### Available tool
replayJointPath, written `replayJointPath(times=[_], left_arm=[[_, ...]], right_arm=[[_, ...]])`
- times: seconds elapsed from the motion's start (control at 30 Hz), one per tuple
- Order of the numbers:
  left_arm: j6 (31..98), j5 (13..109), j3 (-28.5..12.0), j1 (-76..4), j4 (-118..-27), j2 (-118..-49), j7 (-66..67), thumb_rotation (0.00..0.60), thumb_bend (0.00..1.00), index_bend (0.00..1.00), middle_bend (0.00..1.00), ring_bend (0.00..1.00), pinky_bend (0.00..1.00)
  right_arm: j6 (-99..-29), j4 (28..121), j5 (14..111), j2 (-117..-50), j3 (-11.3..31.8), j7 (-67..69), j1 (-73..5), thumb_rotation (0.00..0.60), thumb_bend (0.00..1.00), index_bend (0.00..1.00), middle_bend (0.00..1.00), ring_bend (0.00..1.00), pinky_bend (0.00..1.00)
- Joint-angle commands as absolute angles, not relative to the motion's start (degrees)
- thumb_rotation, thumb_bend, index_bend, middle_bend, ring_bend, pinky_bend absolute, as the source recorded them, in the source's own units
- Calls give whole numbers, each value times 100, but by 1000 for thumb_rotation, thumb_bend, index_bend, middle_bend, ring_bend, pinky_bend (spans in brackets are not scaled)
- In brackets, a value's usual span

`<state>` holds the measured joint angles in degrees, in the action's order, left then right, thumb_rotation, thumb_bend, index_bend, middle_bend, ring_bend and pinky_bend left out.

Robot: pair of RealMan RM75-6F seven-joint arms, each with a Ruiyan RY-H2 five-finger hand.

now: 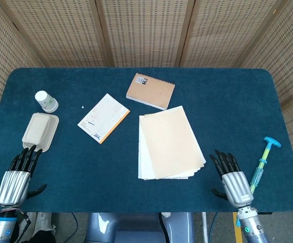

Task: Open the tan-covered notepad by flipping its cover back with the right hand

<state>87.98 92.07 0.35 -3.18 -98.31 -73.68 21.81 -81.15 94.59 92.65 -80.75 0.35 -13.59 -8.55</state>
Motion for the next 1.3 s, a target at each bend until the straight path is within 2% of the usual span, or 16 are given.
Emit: replayJointPath(times=[0.03,0.47,1.3], left_arm=[[8801,9198,26,-318,-9830,-7364,2165,600,0,0,0,0,130],[8768,9153,10,-333,-9821,-7368,2126,600,0,0,0,0,130],[8730,9101,2,-348,-9778,-7415,2174,600,0,0,0,0,130]], right_arm=[[-7831,9432,9104,-8359,124,-1577,-1025,600,276,32,0,0,0],[-7290,8941,8525,-9135,317,-2014,-1322,600,280,38,0,0,0],[-6837,8702,7981,-9563,609,-2365,-1787,600,286,49,0,0,0]])
